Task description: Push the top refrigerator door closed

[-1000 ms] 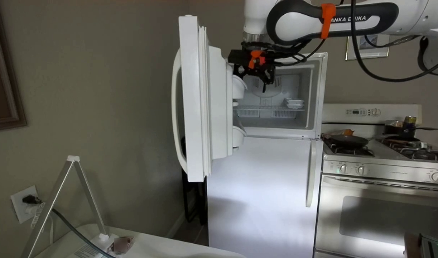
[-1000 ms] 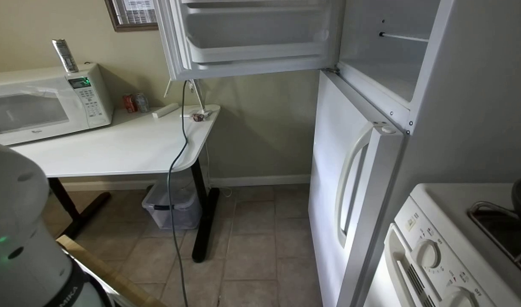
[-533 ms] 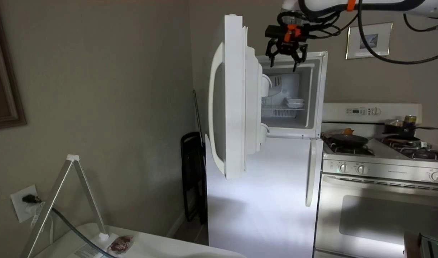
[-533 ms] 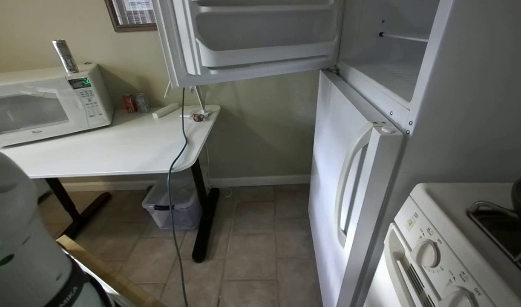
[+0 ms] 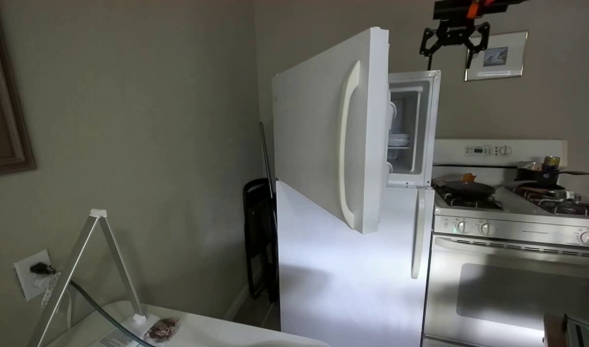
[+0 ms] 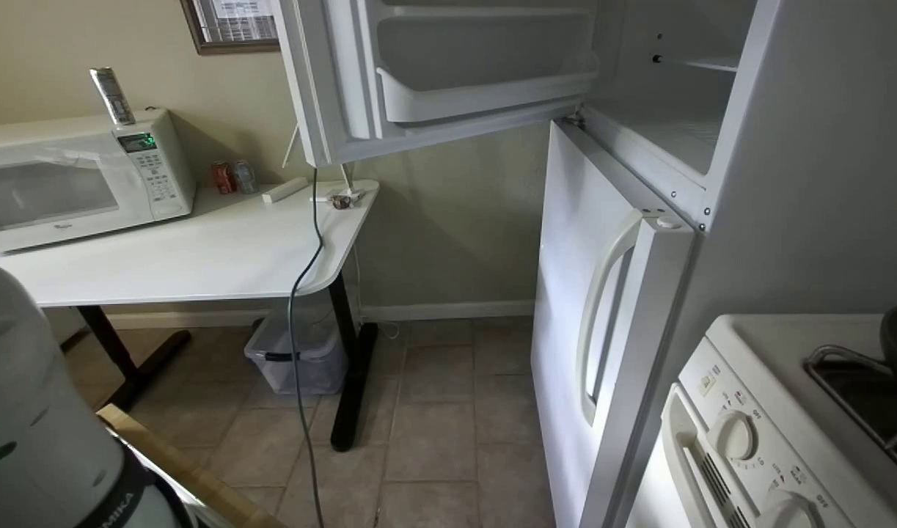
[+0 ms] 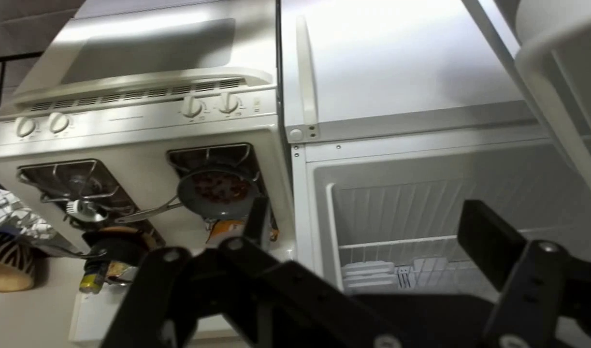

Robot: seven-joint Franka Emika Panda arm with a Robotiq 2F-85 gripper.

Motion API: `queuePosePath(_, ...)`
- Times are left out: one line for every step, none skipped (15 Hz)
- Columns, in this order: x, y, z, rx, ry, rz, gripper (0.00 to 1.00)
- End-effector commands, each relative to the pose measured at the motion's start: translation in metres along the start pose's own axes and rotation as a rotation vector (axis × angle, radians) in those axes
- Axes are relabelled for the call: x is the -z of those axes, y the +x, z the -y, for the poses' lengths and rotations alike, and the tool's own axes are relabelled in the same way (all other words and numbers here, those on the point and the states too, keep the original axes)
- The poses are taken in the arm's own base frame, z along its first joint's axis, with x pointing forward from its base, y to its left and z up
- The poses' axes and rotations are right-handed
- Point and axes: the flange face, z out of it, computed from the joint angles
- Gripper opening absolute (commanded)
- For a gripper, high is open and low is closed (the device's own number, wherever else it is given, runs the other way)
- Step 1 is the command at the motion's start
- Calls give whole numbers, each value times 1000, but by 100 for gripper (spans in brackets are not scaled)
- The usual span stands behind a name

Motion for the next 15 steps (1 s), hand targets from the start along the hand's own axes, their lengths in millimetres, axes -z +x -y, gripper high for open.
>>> queuePosePath(10, -2, -58, 64, -58, 11, 100)
queuePosePath(13, -2, -69, 67, -61, 14, 100)
queuePosePath(18, -3, -81, 76, -55, 10, 100)
queuePosePath(23, -6, -91, 83, -53, 15, 100)
queuePosePath(26, -9, -100, 87, -66, 10, 100)
queuePosePath(30, -13, -107, 91, -75, 12, 100)
queuePosePath(33, -19, -112, 88, -95, 14, 100)
queuePosePath(36, -26, -117, 100, -107, 25, 100)
queuePosePath(37, -33, -119, 102, -122, 27, 100)
queuePosePath(39, -39, -121, 111, -121, 43, 100)
queuePosePath(39, -45, -118, 105, -111, 51, 100)
queuePosePath(37, -51, -110, 107, -86, 60, 100)
queuePosePath(36, -53, -103, 104, -46, 73, 100)
queuePosePath(33, -55, -92, 72, 33, 75, 100)
queuePosePath(29, -57, -82, 56, 73, 82, 100)
